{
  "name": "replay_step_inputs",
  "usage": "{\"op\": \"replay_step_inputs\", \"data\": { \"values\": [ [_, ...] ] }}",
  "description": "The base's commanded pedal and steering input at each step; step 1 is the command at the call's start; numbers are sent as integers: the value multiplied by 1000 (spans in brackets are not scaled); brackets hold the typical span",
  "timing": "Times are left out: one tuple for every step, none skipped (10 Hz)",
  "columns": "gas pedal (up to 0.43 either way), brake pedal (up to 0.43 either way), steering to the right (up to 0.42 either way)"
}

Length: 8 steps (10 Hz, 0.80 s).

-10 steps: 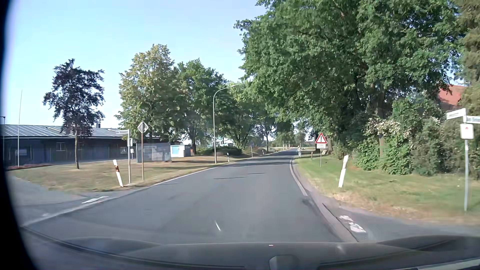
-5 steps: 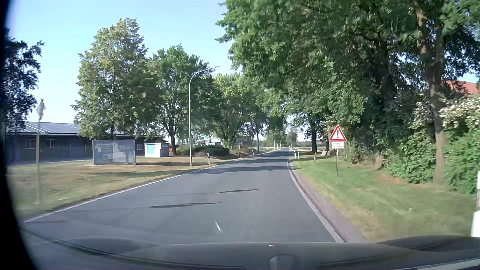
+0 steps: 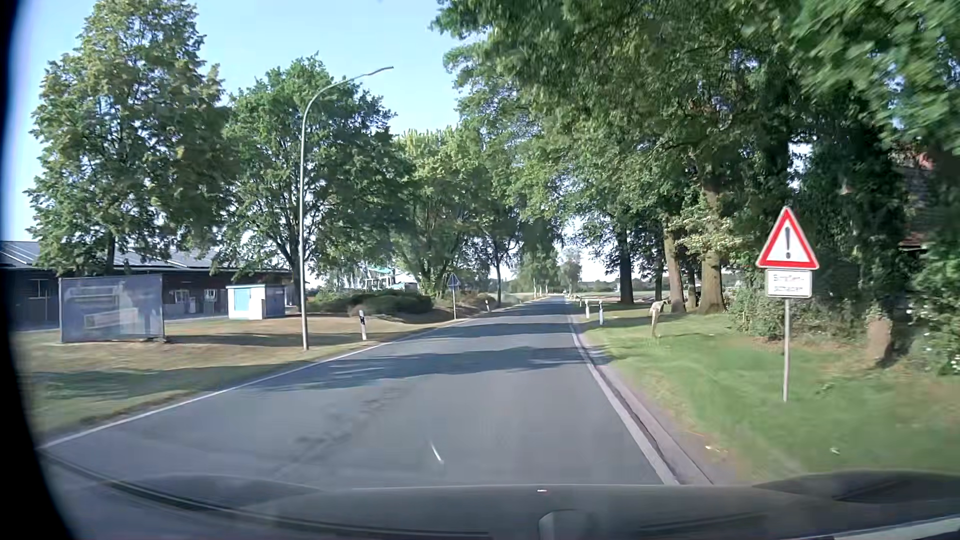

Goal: Follow the waypoints while adhering to traffic rules and regulations

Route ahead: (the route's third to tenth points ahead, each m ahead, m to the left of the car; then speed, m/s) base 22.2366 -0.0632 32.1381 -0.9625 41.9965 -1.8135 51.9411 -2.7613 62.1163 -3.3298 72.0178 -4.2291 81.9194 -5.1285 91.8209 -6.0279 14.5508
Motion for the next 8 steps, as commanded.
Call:
{"op": "replay_step_inputs", "data": {
  "values": [
    [189, 6, 11],
    [0, 6, 11],
    [0, 6, 10],
    [0, 6, 10],
    [0, 6, 10],
    [0, 6, 10],
    [0, 6, 10],
    [0, 6, 9]
  ]
}}
